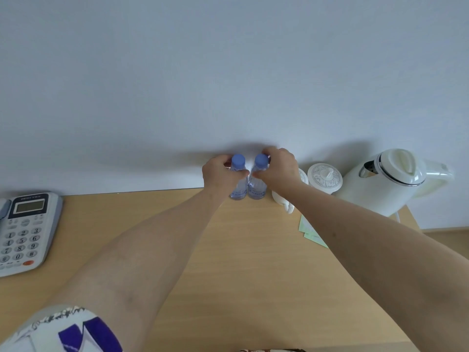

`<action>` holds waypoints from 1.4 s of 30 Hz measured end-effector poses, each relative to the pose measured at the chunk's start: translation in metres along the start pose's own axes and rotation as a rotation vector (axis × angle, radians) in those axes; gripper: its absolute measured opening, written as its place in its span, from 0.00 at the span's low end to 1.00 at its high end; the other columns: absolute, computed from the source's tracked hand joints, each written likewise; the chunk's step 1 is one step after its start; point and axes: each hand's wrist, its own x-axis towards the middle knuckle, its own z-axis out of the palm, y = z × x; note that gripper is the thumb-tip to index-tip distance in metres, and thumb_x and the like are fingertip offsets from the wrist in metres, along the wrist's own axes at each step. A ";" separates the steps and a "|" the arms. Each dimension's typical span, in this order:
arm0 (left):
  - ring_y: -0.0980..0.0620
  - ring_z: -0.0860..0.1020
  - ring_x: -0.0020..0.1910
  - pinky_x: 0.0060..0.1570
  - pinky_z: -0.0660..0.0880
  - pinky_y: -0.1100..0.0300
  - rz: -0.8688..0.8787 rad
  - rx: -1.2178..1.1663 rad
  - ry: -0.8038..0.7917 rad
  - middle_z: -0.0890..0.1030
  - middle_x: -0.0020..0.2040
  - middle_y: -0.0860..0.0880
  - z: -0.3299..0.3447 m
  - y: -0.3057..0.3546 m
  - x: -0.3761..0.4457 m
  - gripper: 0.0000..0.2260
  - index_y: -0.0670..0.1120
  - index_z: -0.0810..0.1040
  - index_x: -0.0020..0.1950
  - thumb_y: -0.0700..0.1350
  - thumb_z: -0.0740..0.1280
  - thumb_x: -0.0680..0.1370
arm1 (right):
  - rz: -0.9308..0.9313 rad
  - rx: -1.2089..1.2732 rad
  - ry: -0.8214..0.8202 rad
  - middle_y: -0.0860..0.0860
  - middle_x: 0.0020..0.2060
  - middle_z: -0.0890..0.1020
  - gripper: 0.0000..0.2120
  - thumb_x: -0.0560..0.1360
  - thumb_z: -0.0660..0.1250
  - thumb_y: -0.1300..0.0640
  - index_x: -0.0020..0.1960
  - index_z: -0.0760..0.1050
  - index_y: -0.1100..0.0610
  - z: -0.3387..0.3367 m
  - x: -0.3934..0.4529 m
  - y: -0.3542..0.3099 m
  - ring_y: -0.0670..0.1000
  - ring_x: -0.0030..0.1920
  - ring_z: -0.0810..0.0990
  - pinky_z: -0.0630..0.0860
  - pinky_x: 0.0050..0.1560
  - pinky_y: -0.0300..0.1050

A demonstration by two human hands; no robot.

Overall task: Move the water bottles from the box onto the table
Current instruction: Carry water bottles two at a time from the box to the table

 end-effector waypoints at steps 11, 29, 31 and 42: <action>0.53 0.79 0.47 0.44 0.69 0.67 -0.001 -0.015 -0.032 0.83 0.48 0.52 -0.003 -0.002 0.000 0.17 0.47 0.84 0.57 0.43 0.81 0.70 | 0.023 0.048 0.029 0.55 0.48 0.83 0.15 0.71 0.76 0.57 0.56 0.80 0.57 0.003 -0.003 0.003 0.57 0.50 0.79 0.75 0.46 0.49; 0.46 0.77 0.63 0.55 0.72 0.57 0.509 0.455 -0.247 0.78 0.65 0.48 -0.040 0.095 -0.020 0.22 0.48 0.79 0.68 0.51 0.75 0.75 | 0.069 -0.148 0.080 0.55 0.63 0.74 0.32 0.74 0.76 0.49 0.74 0.70 0.52 -0.073 -0.042 -0.025 0.56 0.64 0.74 0.67 0.53 0.43; 0.46 0.76 0.65 0.59 0.72 0.55 0.580 0.487 -0.304 0.76 0.67 0.47 -0.033 0.111 -0.028 0.22 0.48 0.77 0.69 0.53 0.73 0.77 | 0.112 -0.217 0.100 0.56 0.65 0.73 0.34 0.74 0.76 0.47 0.75 0.68 0.51 -0.088 -0.060 -0.018 0.57 0.67 0.72 0.70 0.58 0.46; 0.45 0.66 0.73 0.67 0.69 0.48 0.996 0.639 -0.549 0.70 0.73 0.49 0.063 0.201 -0.150 0.26 0.53 0.71 0.74 0.60 0.67 0.78 | 0.526 -0.390 0.326 0.53 0.70 0.70 0.35 0.73 0.74 0.42 0.76 0.65 0.48 -0.187 -0.225 0.060 0.58 0.69 0.66 0.68 0.65 0.53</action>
